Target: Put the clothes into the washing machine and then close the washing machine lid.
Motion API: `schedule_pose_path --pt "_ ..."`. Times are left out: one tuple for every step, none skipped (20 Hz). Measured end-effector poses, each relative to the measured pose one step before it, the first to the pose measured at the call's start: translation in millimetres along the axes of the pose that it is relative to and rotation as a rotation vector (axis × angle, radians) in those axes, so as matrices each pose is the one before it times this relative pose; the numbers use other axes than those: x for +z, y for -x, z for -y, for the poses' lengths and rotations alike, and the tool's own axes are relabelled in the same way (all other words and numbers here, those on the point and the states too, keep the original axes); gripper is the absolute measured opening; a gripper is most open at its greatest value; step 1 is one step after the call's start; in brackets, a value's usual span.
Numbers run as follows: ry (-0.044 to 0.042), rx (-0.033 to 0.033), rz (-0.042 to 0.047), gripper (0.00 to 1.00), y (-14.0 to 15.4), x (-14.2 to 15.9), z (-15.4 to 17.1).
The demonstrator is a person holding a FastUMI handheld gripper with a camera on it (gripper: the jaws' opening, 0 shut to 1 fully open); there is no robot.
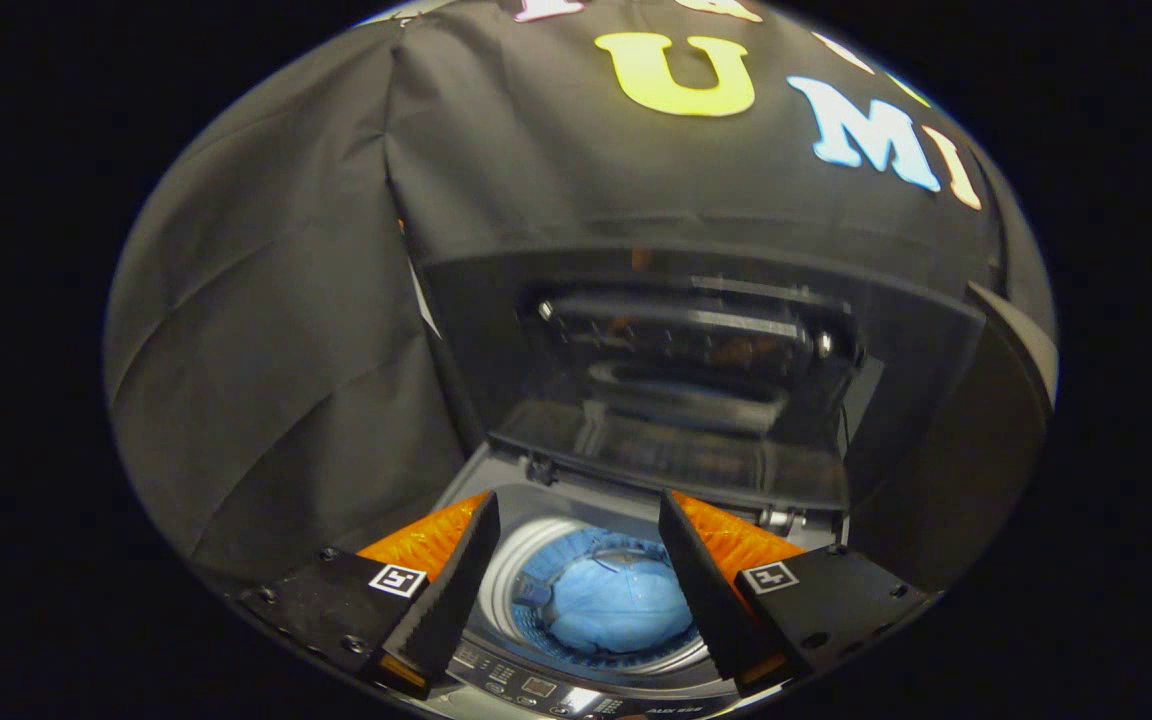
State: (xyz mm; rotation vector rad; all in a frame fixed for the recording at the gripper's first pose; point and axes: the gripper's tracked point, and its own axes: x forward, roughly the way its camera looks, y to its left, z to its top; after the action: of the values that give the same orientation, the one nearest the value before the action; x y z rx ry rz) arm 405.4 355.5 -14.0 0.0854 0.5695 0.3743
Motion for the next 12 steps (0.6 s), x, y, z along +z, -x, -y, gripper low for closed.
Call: schedule_pose_path --pt "0.00797 0.01439 0.03009 0.99 7.72 14.19 -5.65" --pt "0.00447 0.0134 0.02976 0.99 7.04 16.09 -4.27" --pt "-0.00163 0.0115 0.0295 0.99 5.04 16.54 -4.49" --pt "-0.00446 0.01547 0.02268 0.99 4.11 14.69 -3.55" --pt "-0.00065 0.01132 0.01865 0.99 4.43 11.8 -1.96" --pt "-0.00047 0.00341 0.02001 0.99 3.97 15.28 -0.94" --pt "-0.00501 0.00307 0.02658 0.99 3.61 15.76 0.91" --pt "-0.00824 0.00075 0.02306 0.99 3.83 16.49 0.44" --pt "-0.00755 -0.00361 0.02314 0.99 1.82 14.7 2.19" --pt "-0.00288 -0.00955 0.01941 0.99 -0.16 13.88 4.9" --pt "-0.00482 -0.01219 0.01445 0.99 -1.86 10.49 6.75" --pt "-0.00954 -0.01095 0.00396 0.98 -4.88 7.69 6.48"
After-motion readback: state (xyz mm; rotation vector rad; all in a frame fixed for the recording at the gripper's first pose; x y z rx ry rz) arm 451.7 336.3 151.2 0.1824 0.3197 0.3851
